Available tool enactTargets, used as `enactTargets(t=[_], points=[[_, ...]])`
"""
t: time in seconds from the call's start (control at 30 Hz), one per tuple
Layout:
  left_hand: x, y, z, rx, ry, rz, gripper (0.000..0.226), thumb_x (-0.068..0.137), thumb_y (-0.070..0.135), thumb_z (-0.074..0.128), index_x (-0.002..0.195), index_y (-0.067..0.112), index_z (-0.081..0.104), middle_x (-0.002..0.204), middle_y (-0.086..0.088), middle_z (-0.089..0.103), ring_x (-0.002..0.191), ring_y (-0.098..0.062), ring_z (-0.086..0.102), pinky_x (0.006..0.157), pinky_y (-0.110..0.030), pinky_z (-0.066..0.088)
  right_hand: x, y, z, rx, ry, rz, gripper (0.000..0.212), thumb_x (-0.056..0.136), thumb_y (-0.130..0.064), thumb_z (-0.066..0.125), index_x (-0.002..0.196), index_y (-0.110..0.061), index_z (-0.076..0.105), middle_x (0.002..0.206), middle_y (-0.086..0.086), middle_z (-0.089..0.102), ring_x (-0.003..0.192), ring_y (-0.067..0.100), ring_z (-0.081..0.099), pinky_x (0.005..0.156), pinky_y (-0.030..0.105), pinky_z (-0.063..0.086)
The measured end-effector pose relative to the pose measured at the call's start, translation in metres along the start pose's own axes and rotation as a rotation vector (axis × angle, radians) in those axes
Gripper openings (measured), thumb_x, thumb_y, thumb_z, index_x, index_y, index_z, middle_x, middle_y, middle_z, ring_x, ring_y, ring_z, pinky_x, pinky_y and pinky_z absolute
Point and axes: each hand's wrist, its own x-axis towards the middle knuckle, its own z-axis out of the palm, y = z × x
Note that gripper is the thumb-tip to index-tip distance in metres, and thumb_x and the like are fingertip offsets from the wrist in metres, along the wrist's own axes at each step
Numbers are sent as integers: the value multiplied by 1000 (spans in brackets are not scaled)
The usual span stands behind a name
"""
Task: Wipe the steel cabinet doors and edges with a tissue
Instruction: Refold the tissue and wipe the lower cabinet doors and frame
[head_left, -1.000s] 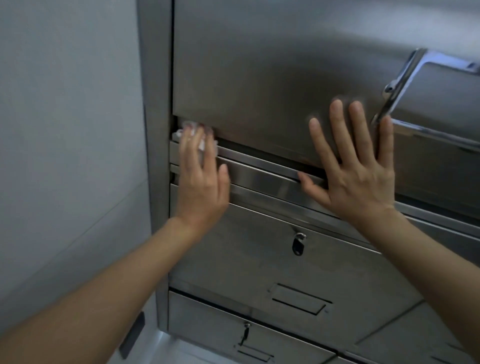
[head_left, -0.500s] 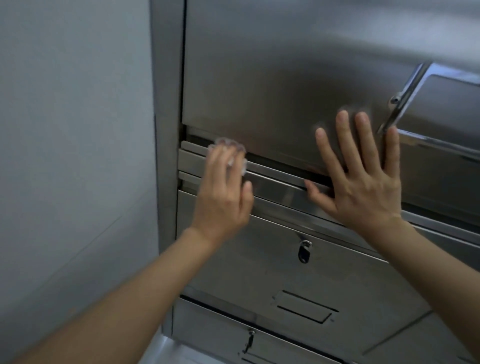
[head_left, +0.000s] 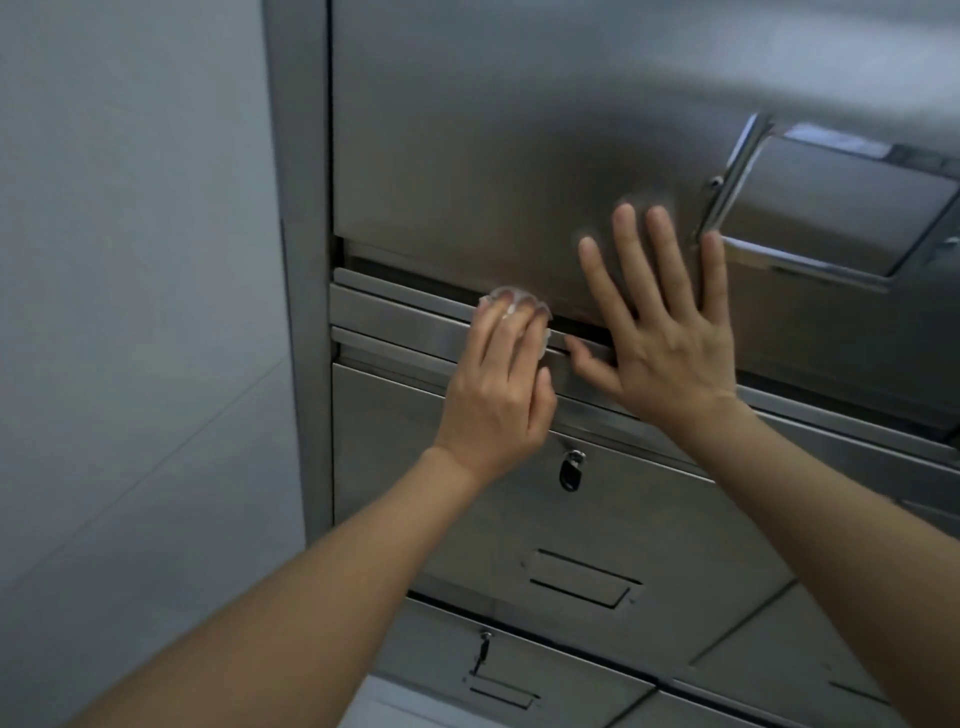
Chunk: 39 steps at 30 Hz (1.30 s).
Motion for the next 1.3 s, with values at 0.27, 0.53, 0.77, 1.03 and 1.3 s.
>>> enactTargets(t=[0.27, 0.53, 0.77, 1.03, 1.3], points=[[-1, -8, -9, 77, -31, 66, 48, 91, 13, 42, 131, -10, 55, 130, -29, 55, 127, -43, 44, 120, -44, 25, -34, 22, -39, 112, -103, -14, 62, 96, -32, 52, 152, -8, 37, 159, 19, 29, 148, 31, 27, 120, 53, 22], [2, 2, -17, 113, -144, 26, 51, 90, 17, 44, 131, -11, 53, 131, -31, 52, 128, -41, 39, 120, -42, 21, -111, 101, -73, 17, -160, 183, 64, 101, -34, 48, 156, -8, 27, 162, 19, 16, 151, 32, 16, 122, 53, 15], [0, 0, -12, 149, -127, -3, 52, 90, 19, 45, 133, -10, 51, 133, -30, 49, 128, -44, 40, 121, -38, 16, -146, 134, -46, -18, -212, 183, 68, 103, -47, 42, 158, -13, 23, 163, 18, 15, 152, 30, 10, 122, 54, 13], [0, 42, 5, 70, -153, 26, 57, 94, 24, 41, 139, -11, 45, 140, -31, 45, 135, -44, 35, 122, -44, 18, -155, 136, -13, -58, -64, 152, 73, 99, -48, 44, 158, -11, 20, 162, 14, 10, 153, 29, -1, 121, 53, 3], [-3, 40, 17, 118, -144, 103, 50, 101, 18, 32, 140, -11, 44, 141, -34, 43, 136, -46, 37, 111, -56, 37, -158, 138, -11, -82, -18, 152, 73, 99, -48, 43, 157, -11, 21, 159, 19, 22, 153, 29, 1, 122, 53, 4]])
